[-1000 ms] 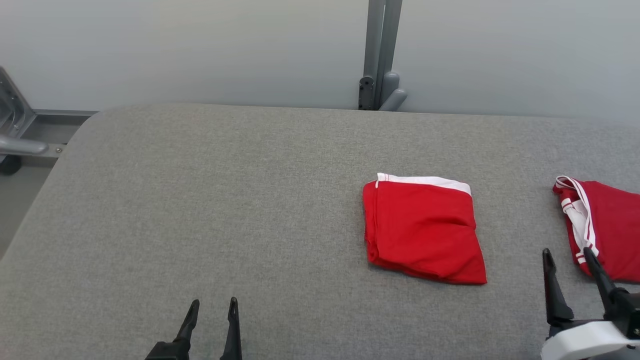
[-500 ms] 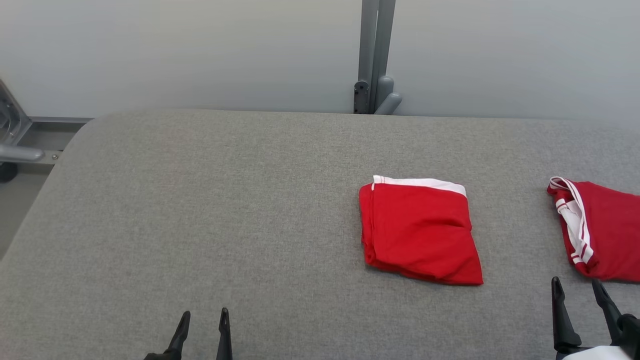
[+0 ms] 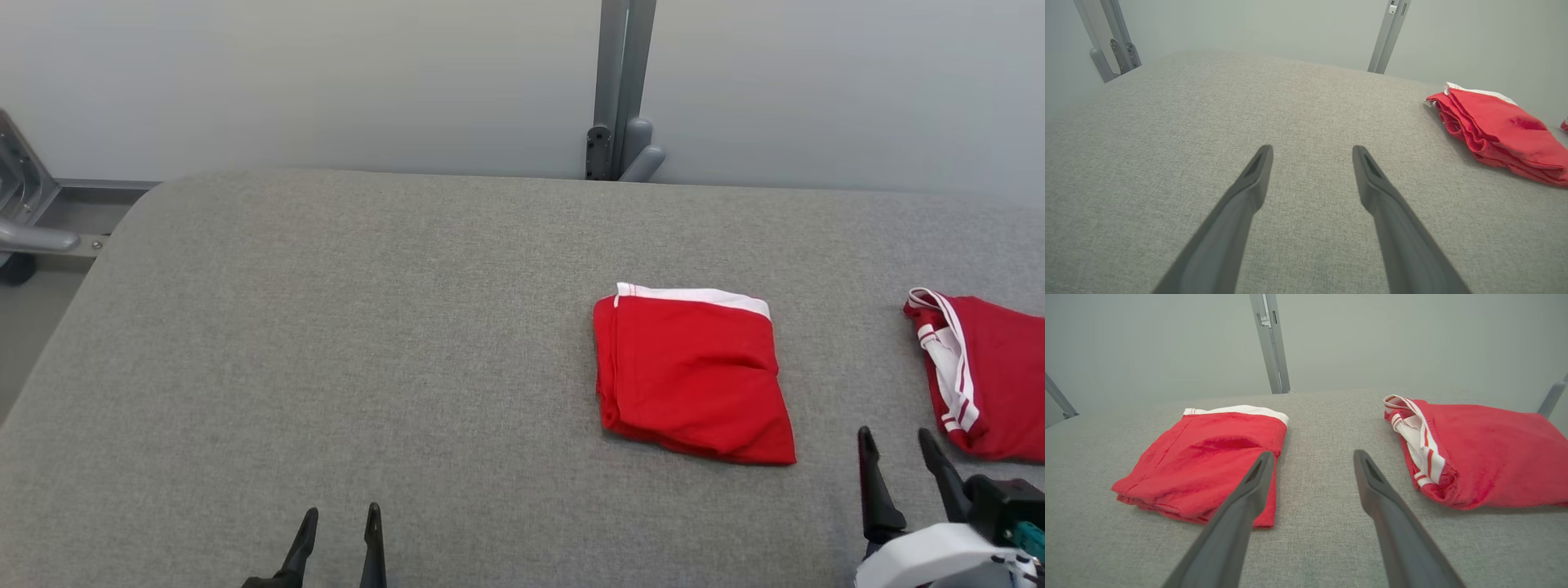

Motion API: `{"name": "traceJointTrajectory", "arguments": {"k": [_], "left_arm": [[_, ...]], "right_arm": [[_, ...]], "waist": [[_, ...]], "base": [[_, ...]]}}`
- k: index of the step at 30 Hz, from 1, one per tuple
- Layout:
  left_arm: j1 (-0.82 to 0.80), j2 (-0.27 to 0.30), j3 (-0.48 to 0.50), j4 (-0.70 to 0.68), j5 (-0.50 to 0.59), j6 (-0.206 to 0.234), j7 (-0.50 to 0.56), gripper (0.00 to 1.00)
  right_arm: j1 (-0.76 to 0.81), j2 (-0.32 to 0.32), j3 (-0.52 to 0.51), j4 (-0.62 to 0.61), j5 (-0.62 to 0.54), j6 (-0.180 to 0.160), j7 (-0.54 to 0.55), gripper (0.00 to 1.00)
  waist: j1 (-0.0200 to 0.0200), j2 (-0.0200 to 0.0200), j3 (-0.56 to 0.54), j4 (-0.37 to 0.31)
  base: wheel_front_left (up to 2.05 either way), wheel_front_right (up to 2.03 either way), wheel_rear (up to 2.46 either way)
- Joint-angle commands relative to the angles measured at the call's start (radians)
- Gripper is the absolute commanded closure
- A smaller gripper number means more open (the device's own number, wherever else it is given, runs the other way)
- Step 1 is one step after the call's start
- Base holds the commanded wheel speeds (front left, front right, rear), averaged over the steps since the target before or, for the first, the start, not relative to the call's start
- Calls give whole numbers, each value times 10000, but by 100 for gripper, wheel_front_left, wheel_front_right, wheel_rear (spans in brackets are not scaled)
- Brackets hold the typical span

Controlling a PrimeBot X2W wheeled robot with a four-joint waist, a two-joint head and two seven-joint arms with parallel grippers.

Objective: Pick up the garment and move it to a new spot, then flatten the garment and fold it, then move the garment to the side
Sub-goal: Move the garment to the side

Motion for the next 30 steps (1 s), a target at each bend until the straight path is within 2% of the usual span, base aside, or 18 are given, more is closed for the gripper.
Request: {"name": "traceJointTrajectory", "arguments": {"k": [1,3,4,8,13,22,30], "left_arm": [[-24,19,-25,-31,-58,48,-25,0],[-81,19,-96,-23,-87,59,-25,0],[-151,19,-151,-19,-131,69,-25,0],[-316,19,-299,-43,-235,80,-25,0],[-600,19,-546,3,-381,86,-25,0],[-958,20,-749,79,-481,110,-25,0],[-1083,20,-787,112,-516,139,-25,0]], "right_arm": [[-158,-110,132,182,47,-9,-23,0],[-773,-239,336,710,263,-9,259,0],[-1321,-353,697,1170,460,-7,800,0],[-2535,-484,1124,2046,847,-9,1868,0],[-3789,-491,1014,3367,1063,-9,2817,0],[-5016,-184,825,5400,1578,-7,3162,0],[-5458,-80,857,6565,2108,-7,2878,0]], "waist": [[0,0,33,15],[0,0,89,40],[0,0,155,84],[0,0,403,198],[0,0,737,486],[0,0,1156,1002],[0,0,1315,1097]], "base": [[0,0,0],[0,0,0],[0,0,0],[0,0,0],[0,0,0],[0,0,0],[0,0,0]]}}
